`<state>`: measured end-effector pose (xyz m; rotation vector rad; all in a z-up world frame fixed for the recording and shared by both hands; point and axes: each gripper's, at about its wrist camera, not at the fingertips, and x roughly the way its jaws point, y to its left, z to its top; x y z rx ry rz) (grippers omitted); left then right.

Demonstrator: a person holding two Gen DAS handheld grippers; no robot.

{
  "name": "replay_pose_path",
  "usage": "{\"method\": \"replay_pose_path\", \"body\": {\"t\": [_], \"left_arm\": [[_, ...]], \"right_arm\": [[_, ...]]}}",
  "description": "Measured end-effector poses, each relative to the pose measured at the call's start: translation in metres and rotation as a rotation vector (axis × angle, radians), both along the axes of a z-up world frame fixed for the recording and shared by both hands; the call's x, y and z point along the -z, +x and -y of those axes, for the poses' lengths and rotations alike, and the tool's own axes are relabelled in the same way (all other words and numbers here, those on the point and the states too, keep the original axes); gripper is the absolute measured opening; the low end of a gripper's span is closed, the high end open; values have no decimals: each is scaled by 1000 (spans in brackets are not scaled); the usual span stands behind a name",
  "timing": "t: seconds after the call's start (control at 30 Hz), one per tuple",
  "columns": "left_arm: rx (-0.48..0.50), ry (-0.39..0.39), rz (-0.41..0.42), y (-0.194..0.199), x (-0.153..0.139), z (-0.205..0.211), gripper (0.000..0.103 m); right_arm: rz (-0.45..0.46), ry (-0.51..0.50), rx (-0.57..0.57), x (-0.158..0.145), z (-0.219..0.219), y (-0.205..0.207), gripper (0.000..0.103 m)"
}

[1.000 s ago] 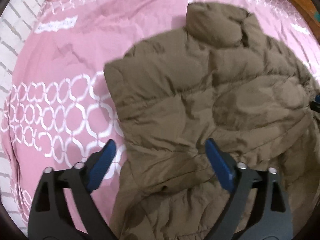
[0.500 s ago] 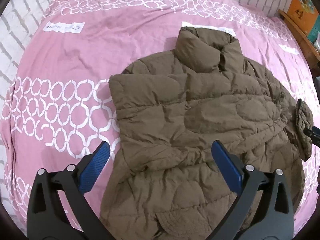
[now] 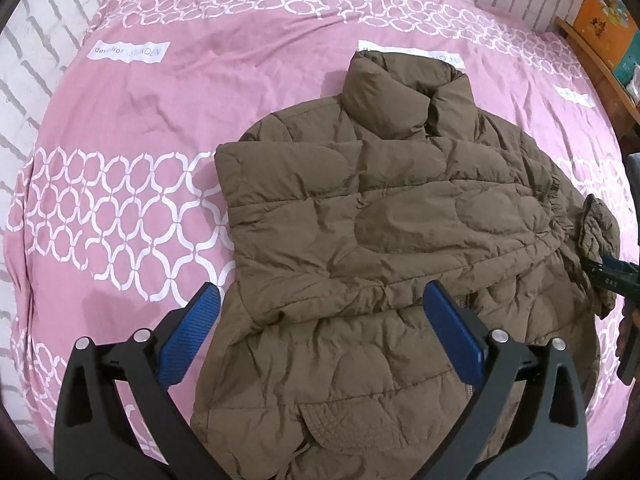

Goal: Fold large clothes

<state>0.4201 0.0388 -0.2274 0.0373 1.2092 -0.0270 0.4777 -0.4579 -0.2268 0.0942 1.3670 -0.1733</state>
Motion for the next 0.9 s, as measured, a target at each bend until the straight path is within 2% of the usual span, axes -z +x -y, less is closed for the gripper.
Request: {"method": "replay_pose_path", "body": {"t": [0.03,0.1,0.3,0.43,0.6,0.77,0.9], "left_arm": [[-2,-1,-2,1,0,0,100],[-2,0,-1,3,-1,0,100],[35,28,-13,14,3,1,100],[41,29,-24,24,11,-1,100],[34,6,-28,31,18,-3,100],[32,-3,-21,30,16,-13,100],[30,25,-5,26,10,-30,100]], "right_arm": [[-2,-3,-4,0,0,1,74],[-13,0,-13,2,-1,4,51],[-3,-24,-69,-9,-2,4,21],[77,-12,-70,-40,-1,-7,17],[203,40,-111,-84,-27,-9,16],[302,131,-224,-124,-92,15,15],[310,181,-361,-133,-162,28,15]]}}
